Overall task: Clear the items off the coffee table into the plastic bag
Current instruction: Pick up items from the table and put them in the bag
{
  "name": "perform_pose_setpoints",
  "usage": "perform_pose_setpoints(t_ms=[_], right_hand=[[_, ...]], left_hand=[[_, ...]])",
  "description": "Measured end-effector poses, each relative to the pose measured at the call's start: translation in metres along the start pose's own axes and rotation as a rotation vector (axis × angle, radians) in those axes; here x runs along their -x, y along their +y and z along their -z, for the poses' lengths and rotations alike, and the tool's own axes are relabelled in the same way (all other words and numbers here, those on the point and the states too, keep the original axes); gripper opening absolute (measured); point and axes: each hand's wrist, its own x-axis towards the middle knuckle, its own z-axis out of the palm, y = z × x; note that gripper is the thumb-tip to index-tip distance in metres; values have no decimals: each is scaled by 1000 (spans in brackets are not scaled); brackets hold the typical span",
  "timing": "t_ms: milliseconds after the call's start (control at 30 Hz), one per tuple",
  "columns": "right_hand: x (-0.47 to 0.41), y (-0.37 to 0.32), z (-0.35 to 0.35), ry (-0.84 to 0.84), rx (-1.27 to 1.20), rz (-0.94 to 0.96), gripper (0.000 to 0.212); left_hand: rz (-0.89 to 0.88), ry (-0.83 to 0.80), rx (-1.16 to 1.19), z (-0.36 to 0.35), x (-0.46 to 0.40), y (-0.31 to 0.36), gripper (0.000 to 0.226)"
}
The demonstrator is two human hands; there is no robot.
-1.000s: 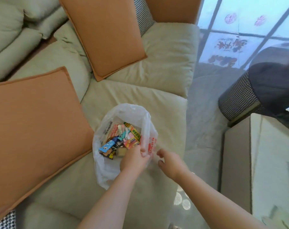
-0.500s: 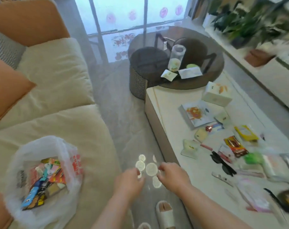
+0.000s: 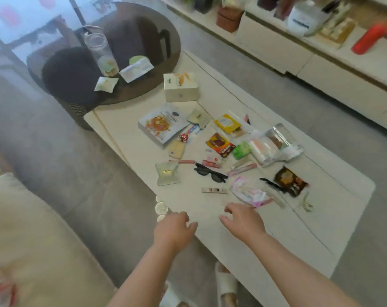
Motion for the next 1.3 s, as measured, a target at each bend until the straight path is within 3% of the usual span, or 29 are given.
perform_pose_setpoints(t_ms=[367,700,1067,1300], right_hand=[[-18,160,26,-67,-78,-194,40],[-49,273,28,-93,-128,-383,43],[-98,329,-18,-46,-44,-419,56],[-114,334,-42,28,16,-405,56]], left_hand=[[-89,-95,-162,-62,-47,150,47],[-223,-126,-291,-94,-105,230,43],[-394,-30,-427,-152,-213,285,46],[-362,73,-417,-175,-248,290,53]])
